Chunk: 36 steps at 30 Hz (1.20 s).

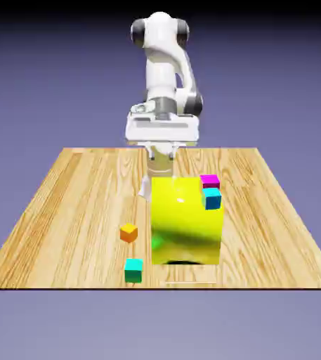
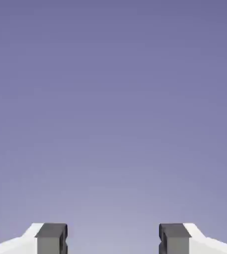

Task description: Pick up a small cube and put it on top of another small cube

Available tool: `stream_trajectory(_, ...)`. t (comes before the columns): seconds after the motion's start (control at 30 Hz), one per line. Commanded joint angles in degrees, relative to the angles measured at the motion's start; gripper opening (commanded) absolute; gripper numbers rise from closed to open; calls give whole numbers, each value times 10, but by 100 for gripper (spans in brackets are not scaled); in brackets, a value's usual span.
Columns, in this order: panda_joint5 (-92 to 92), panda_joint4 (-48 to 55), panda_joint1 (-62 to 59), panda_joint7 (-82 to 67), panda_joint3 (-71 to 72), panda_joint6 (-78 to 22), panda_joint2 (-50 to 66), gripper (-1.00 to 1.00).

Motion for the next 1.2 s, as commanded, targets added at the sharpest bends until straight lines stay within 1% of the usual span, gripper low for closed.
stream_trajectory(0.0,2,17,2,-2,-5,-19,21,0)
stream_trajectory(0.97,60,497,53,-66,-147,-572,623,0)
stream_trajectory(1.03,61,500,53,-67,-148,-575,626,0)
stream_trajectory(1.13,74,467,48,-74,-138,-500,669,0)
stream_trajectory(1.17,76,462,47,-76,-136,-489,676,0)
